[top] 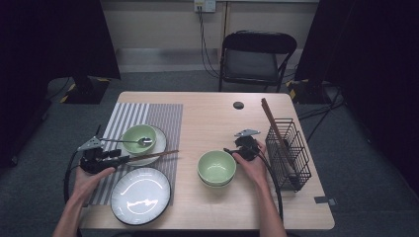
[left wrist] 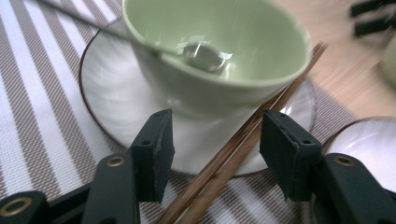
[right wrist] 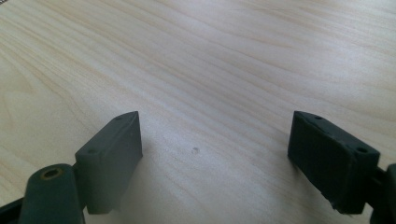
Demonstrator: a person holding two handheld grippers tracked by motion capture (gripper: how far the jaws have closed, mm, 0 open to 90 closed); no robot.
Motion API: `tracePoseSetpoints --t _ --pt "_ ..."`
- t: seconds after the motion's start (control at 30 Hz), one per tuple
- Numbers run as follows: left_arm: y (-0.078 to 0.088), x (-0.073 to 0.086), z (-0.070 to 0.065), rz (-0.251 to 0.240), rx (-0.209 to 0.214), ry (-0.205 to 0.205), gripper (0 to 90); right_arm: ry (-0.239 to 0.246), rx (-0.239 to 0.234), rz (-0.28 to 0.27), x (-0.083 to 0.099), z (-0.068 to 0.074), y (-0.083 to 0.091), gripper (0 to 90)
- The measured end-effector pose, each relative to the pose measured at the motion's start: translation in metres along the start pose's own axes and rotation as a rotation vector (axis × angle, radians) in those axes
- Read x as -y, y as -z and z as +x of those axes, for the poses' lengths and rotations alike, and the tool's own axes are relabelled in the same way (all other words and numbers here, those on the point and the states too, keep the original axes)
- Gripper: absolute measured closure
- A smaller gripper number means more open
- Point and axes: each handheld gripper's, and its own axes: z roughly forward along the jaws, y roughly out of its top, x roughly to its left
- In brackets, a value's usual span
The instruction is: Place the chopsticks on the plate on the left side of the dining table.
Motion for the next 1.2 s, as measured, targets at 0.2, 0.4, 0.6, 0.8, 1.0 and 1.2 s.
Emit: tracePoseSetpoints --t 0.2,0.4,0.6,0.8,1.0,1.2 --pt "0.004 -0.004 -0.01 -0.028 0.135 -0.032 71.9 0.001 0.0 0.0 0.0 0.0 0.0 17.0" --pt "-0.001 0.003 -0.016 0.029 0.149 -0.06 79.2 -0.001 0.003 0.0 0.0 0.0 0.0 17.0" --pt "-0.008 0.005 -0.014 0.065 0.119 -0.044 77.4 -0.001 0.003 0.0 0.0 0.0 0.0 17.0" --pt "-0.009 0.006 -0.011 0.064 0.109 -0.033 76.9 -0.002 0.005 0.001 0.0 0.0 0.0 17.0" --pt "-0.008 0.006 -0.012 0.058 0.096 -0.044 76.4 -0.002 0.005 0.001 0.0 0.0 0.0 17.0" --pt "-0.01 0.006 -0.012 0.059 0.09 -0.052 76.0 -0.001 0.005 0.0 0.0 0.0 0.0 17.0"
